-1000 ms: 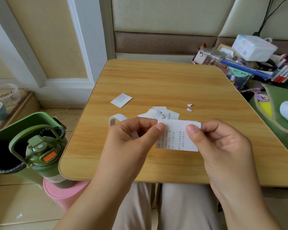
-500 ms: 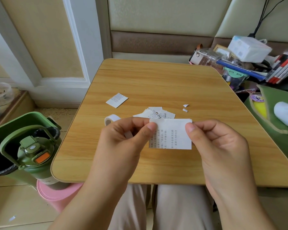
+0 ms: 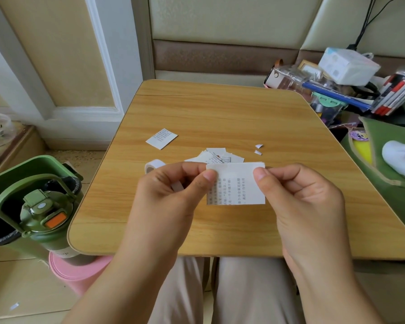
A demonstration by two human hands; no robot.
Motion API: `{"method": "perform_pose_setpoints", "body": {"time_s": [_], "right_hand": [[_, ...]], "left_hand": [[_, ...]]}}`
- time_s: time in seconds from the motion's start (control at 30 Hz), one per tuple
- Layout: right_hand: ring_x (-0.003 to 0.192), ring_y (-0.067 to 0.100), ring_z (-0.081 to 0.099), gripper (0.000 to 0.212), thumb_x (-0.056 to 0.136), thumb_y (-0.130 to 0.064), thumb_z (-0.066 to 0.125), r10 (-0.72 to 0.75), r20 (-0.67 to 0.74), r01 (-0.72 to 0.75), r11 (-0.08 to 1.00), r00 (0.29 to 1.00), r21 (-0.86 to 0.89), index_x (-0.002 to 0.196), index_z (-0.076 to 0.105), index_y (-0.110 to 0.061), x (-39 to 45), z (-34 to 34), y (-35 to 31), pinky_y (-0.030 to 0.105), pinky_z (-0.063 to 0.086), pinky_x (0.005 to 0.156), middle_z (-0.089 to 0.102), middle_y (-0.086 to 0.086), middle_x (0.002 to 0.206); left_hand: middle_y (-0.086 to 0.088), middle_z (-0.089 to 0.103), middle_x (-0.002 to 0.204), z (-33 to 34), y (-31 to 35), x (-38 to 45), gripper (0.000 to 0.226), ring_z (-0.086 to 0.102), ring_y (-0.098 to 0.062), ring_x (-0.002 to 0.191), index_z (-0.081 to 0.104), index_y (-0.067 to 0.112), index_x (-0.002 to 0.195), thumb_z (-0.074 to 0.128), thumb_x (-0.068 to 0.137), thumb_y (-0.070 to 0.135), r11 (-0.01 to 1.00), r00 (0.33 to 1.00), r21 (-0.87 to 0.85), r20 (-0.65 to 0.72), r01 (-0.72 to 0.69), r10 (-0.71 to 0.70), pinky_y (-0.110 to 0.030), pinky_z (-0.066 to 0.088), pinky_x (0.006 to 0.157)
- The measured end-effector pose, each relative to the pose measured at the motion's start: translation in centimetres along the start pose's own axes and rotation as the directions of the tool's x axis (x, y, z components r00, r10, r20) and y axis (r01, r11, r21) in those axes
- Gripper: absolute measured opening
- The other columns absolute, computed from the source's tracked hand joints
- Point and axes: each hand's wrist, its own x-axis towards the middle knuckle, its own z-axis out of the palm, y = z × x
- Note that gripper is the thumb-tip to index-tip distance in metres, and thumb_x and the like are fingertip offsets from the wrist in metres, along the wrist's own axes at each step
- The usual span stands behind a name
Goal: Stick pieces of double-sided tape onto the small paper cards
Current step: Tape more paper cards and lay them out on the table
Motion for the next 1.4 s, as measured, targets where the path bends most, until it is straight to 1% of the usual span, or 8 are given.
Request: {"method": "perform_pose_setpoints", "body": {"time_s": [0.17, 0.37, 0.53, 0.67, 0.8, 0.97, 1.23, 1.4], "right_hand": [[0.061, 0.003, 0.062, 0.004, 0.064, -0.029, 0.071, -0.009, 0.003, 0.009, 1.000, 1.000, -0.006, 0.064, 0.071, -0.025, 0.0, -0.1, 0.0, 0.013, 0.046, 0.061, 0.071, -0.004, 0.064], [0.058, 0.002, 0.060, 0.005, 0.066, -0.027, 0.071, -0.009, 0.011, 0.009, 1.000, 1.000, -0.006, 0.064, 0.071, -0.022, 0.0, -0.1, 0.2, 0.011, 0.045, 0.059, 0.070, -0.004, 0.062], [0.058, 0.001, 0.059, 0.007, 0.069, -0.024, 0.071, -0.017, 0.012, 0.017, 1.000, 1.000, 0.002, 0.062, 0.070, -0.022, -0.1, 0.0, 0.2, 0.011, 0.045, 0.058, 0.070, -0.004, 0.062], [0.060, 0.002, 0.061, 0.005, 0.071, -0.023, 0.072, -0.027, 0.018, 0.027, 1.000, 0.999, -0.007, 0.066, 0.070, -0.021, 0.1, 0.1, 0.2, 0.012, 0.045, 0.060, 0.071, -0.004, 0.064], [0.059, 0.003, 0.059, 0.019, 0.079, -0.012, 0.073, -0.057, 0.032, 0.058, 0.997, 0.998, -0.049, 0.063, 0.067, -0.020, 1.8, 0.5, 0.1, 0.014, 0.045, 0.059, 0.068, -0.007, 0.062], [0.060, 0.007, 0.056, 0.019, 0.081, -0.011, 0.072, -0.029, 0.076, 0.030, 0.999, 0.997, -0.015, 0.067, 0.064, -0.020, 5.0, 1.7, -0.2, 0.022, 0.046, 0.061, 0.067, -0.007, 0.062], [0.051, -0.001, 0.049, 0.018, 0.081, -0.008, 0.070, -0.100, 0.103, 0.101, 0.995, 0.990, 0.002, 0.069, 0.062, -0.017, 6.2, 2.2, -1.1, 0.013, 0.041, 0.053, 0.062, -0.013, 0.054], [0.053, 0.000, 0.051, 0.014, 0.081, -0.009, 0.071, -0.120, 0.109, 0.123, 0.992, 0.987, -0.020, 0.071, 0.063, -0.016, 6.2, 2.1, -1.1, 0.014, 0.042, 0.056, 0.063, -0.013, 0.056]], "left_hand": [[0.009, 0.052, 0.050, 0.0, -0.2, 0.1, 0.017, 0.045, -0.004, 0.051, 0.074, 0.023, 0.064, 0.070, 0.078, 0.016, 1.000, 1.000, -0.012, -0.001, -0.003, 0.003, -0.010, 0.035, 0.048], [0.009, 0.048, 0.049, -0.1, -0.5, 0.2, 0.012, 0.040, -0.008, 0.052, 0.070, 0.020, 0.061, 0.081, 0.063, 0.027, 0.998, 1.000, -0.058, 0.013, -0.018, 0.019, -0.013, 0.031, 0.048], [0.010, 0.047, 0.049, -0.2, -0.9, 0.4, 0.012, 0.039, -0.007, 0.051, 0.069, 0.020, 0.058, 0.070, 0.067, 0.028, 0.997, 0.999, -0.066, -0.012, -0.033, 0.032, -0.013, 0.032, 0.048], [0.004, 0.043, 0.051, -0.2, -0.9, 0.6, 0.014, 0.035, -0.012, 0.055, 0.068, 0.021, 0.056, 0.071, 0.066, 0.031, 0.998, 0.999, -0.061, -0.025, -0.028, 0.026, -0.020, 0.029, 0.051], [-0.002, 0.044, 0.057, 0.0, -0.5, 1.9, 0.014, 0.035, -0.018, 0.058, 0.069, 0.024, 0.059, 0.079, 0.067, 0.028, 0.999, 1.000, -0.046, -0.024, -0.011, 0.010, -0.023, 0.028, 0.050], [0.010, 0.054, 0.054, 0.3, 0.7, 4.4, 0.018, 0.041, -0.009, 0.053, 0.067, 0.021, 0.065, 0.068, 0.082, 0.015, 0.998, 1.000, -0.059, -0.017, -0.017, 0.016, -0.014, 0.032, 0.045], [0.010, 0.057, 0.056, -0.1, 1.7, 5.4, 0.004, 0.037, -0.010, 0.056, 0.073, 0.014, 0.082, 0.069, 0.080, 0.014, 0.996, 0.999, -0.075, 0.029, -0.040, 0.042, -0.018, 0.034, 0.051], [0.013, 0.051, 0.049, 0.0, 1.9, 5.3, 0.011, 0.036, -0.011, 0.054, 0.071, 0.018, 0.072, 0.068, 0.082, 0.015, 0.998, 0.998, -0.038, 0.036, -0.047, 0.048, -0.015, 0.033, 0.048]]}}
